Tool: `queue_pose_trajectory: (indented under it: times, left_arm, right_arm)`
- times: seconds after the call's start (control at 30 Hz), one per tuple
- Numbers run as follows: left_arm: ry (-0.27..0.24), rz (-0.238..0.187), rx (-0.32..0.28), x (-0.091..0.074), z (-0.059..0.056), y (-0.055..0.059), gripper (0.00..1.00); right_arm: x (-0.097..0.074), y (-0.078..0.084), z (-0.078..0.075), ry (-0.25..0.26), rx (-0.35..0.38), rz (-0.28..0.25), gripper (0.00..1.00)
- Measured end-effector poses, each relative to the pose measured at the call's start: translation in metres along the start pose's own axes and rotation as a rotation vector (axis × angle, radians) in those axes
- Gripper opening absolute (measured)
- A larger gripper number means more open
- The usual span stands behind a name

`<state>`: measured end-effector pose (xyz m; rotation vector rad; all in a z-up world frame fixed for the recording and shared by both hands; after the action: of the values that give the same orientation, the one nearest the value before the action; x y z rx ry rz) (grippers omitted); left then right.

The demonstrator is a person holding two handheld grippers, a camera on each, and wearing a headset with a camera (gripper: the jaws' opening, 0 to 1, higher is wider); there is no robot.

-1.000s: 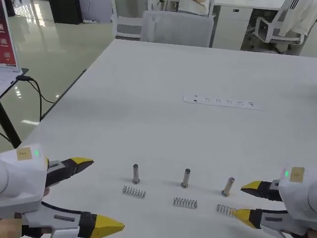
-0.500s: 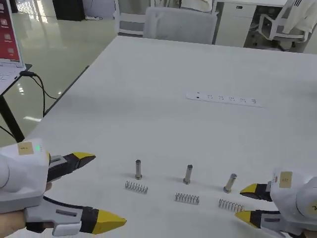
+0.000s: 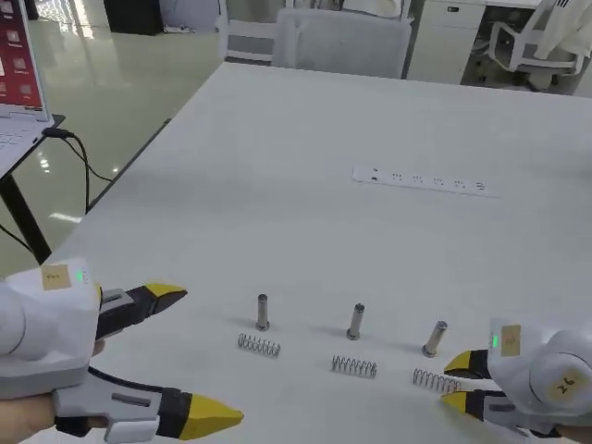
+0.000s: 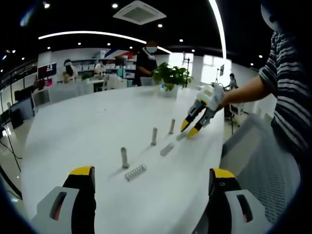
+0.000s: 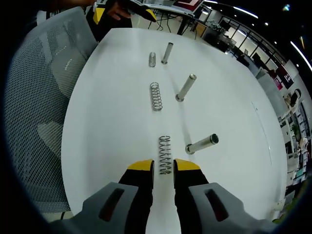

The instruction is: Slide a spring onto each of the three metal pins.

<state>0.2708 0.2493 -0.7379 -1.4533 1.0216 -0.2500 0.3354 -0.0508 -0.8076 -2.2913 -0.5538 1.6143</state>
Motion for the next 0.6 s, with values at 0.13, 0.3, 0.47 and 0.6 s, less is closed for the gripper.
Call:
queue_pose_trajectory:
  times: [0.13,0.3,0.47,0.6]
  left_arm:
    - [-0.001,0.004,0.002,-0.0005,0.0002,0.0006,0.94]
    - [-0.003,0.010,0.005,-0.0007,0.0004,0.0009,0.94]
    - [0.004,0.014,0.008,-0.0004,-0.0019,0.0008,0.93]
    - [0.010,0.019,0.011,0.0000,-0.0042,0.0002,0.93]
  right_arm:
    - [0.0015,0.0012,-0.0001,-0.010,0.005,0.000,0.12]
    - [0.0028,0.0030,-0.0007,-0.015,0.026,0.001,0.10]
    - [0.0037,0.0033,-0.0006,-0.031,0.000,-0.003,0.08]
    - [0.0040,0.0042,-0.0014,-0.041,-0.004,-0.004,0.08]
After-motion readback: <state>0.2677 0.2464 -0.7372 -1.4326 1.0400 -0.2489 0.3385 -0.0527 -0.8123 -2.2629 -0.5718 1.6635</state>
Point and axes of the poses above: the centre of the closed fingertips' face, and the gripper's own axes: x roughly forward along the fingers, z roughly to its left, y roughly out of its underside, the point moved 6 cm from there along -x, roughly backward along the fingers, and after that the axes turned 8 degrees about -x, right-handed, at the moved point
